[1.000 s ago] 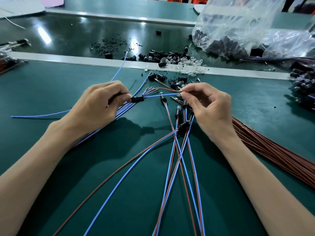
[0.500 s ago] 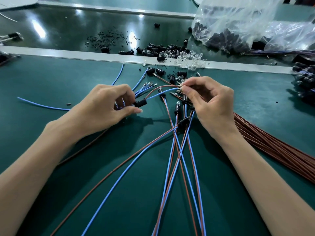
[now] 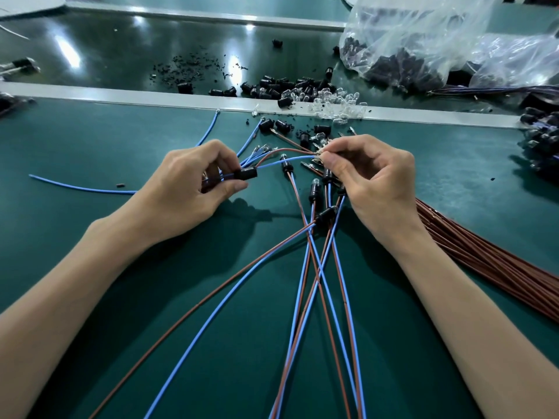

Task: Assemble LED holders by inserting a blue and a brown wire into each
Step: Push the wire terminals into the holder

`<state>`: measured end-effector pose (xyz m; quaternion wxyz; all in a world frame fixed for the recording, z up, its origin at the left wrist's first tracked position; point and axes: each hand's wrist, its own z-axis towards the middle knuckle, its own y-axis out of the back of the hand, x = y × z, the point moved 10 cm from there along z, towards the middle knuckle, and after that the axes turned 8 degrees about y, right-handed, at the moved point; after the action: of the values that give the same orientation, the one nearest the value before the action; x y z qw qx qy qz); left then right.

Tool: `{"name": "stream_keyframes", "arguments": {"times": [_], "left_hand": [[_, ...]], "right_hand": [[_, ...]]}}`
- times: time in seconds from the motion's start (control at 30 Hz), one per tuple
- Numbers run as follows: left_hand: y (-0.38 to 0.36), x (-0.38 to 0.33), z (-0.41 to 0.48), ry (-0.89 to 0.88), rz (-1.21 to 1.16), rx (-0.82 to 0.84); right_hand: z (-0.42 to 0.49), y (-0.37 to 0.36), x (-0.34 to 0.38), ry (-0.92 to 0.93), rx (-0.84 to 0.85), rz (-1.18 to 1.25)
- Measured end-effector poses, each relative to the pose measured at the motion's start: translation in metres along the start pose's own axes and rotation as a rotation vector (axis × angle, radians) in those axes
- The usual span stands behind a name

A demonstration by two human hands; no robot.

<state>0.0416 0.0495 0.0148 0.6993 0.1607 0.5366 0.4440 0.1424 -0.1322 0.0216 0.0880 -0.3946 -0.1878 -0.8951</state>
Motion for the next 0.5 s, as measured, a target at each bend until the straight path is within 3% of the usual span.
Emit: {"name": "stream_keyframes", "arguments": {"times": [0.17,0.5], "left_hand": [[0.004,-0.006,-0.001,-0.004,-0.093,-0.016],[0.01,-0.009,0.0,-0.08,0.006,-0.025]], "right_hand": [[0.0,-0.002,0.0,0.012,0.026,0.018],[-0.001,-0.008,0.0,0.031,0.069,0.028]]}}
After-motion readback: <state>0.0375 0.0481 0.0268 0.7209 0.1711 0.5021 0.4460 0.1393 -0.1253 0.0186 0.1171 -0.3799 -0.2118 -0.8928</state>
